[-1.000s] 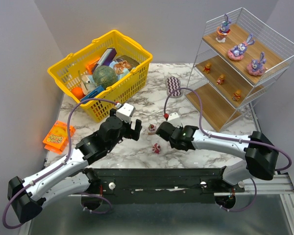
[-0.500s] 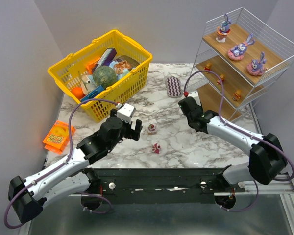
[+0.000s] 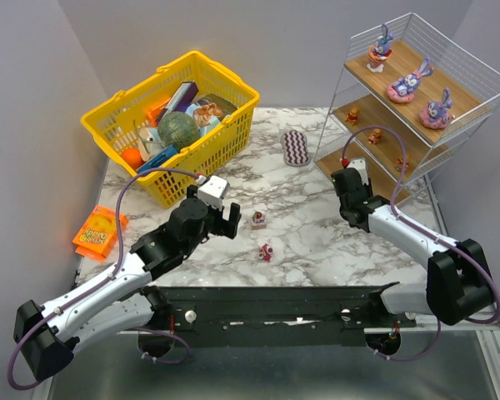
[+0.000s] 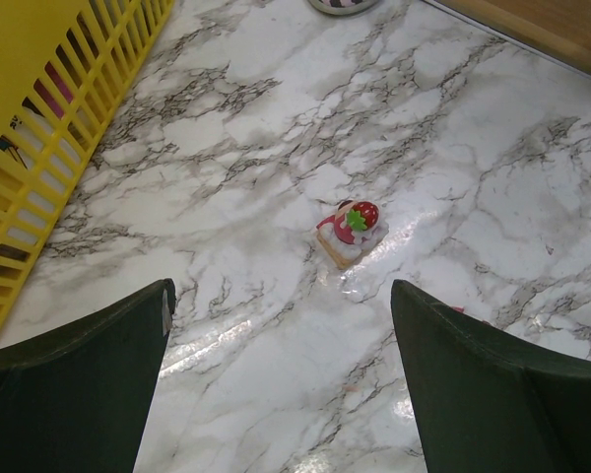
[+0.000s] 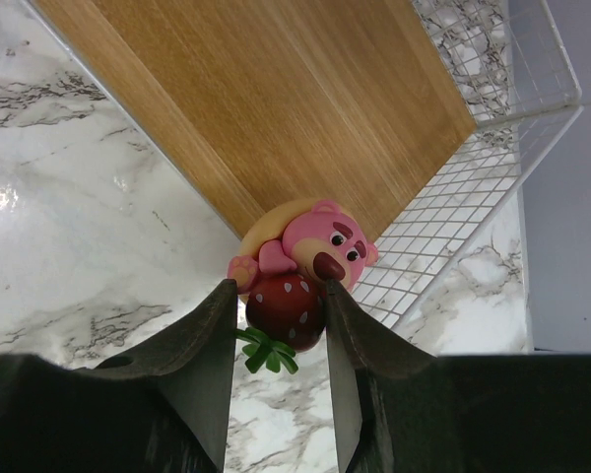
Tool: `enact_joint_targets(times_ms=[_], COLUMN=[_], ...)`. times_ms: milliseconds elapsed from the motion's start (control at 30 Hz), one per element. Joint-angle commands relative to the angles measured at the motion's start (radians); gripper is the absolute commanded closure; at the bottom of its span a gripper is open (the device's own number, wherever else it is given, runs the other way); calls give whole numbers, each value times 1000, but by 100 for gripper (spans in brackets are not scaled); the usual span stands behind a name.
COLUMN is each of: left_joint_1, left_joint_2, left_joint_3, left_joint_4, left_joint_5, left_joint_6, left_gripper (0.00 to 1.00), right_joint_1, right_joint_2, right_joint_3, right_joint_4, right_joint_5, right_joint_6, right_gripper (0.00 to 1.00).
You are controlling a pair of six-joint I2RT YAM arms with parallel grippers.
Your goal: Place and organize the plastic toys onto the shelf
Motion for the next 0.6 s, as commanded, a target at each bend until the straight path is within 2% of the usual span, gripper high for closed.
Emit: enact_joint_targets(times_ms=[0, 567], left_joint_1=[7, 7], left_joint_2=[-11, -17], left_joint_3=[-11, -10], left_joint_4=[27, 21], left_joint_5=[18, 17], left_joint_6=[5, 5], left_gripper=[1, 1], right_joint_1=[-26, -93], right_joint_2=[-14, 79], right_joint_3=[-51, -121], right_joint_4=[126, 276], right_joint_5=[49, 46], right_joint_6=[-40, -71], right_gripper=[96, 90])
